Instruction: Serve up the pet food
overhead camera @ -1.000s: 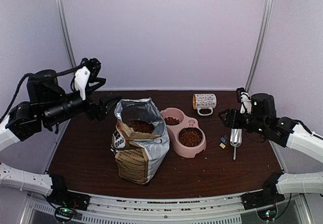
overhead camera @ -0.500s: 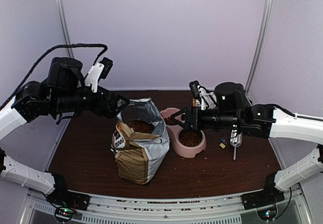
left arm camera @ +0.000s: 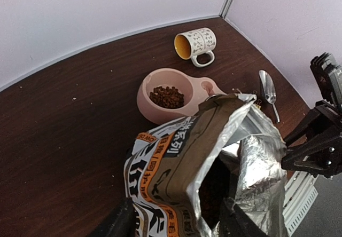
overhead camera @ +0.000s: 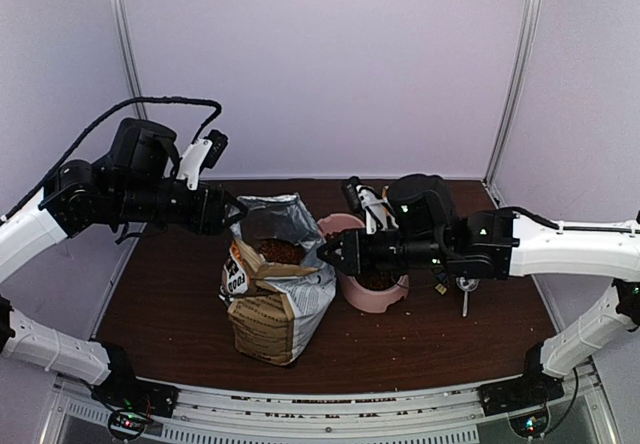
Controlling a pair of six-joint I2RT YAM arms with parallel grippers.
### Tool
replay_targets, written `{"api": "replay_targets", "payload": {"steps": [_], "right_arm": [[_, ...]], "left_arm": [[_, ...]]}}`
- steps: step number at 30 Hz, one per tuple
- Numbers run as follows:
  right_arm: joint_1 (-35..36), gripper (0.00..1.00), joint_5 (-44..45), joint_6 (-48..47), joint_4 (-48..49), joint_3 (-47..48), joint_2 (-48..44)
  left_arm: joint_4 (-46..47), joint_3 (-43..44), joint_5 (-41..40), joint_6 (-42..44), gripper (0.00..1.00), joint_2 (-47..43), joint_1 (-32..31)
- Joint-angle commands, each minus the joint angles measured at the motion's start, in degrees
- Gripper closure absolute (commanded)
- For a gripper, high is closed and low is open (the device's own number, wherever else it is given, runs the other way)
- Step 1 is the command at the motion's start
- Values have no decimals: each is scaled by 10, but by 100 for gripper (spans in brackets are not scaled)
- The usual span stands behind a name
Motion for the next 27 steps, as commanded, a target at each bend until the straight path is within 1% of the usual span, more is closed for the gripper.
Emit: {"api": "replay_targets", "payload": {"steps": [1,4,5,6,8,10,12,14,16,18,19,23,25,27], "right_arm": [[10,82,26,3,-18,29,13],[11,84,32,3,-23,38,17],[11,85,31,3,-26,40,19],[11,86,31,2,-28,44,22],[11,93,32,-2,-39,53,30],[12,96,44,-2,-57,64,41],[11,94,57,-1,-82,81,52],[11,86,67,-1,-102,93,60],[11,81,80,-2,-110,96,63],[12,79,91,-2,-117,97,64],[11,82,93,-1,-118,97,63],[11,99,85,-1,-101,93,57],[11,100,69,-5,-87,100,56],[12,100,45,-16,-70,116,58]], "left_arm": [[25,-11,35,-5,51,3,8],[29,-14,50,-4,63,7,9],[31,-14,55,-4,68,8,10],[32,-14,58,-4,70,9,10],[34,-14,63,-4,78,11,10],[37,-14,66,-3,84,13,10],[39,-13,67,-2,87,15,10],[38,-11,68,-2,89,15,10],[40,-11,69,-2,90,15,10],[40,-11,70,-1,91,16,10],[41,-11,70,-1,93,16,10],[44,-13,77,3,97,14,10],[55,-17,87,8,100,11,10],[69,-20,102,16,100,6,10]]}}
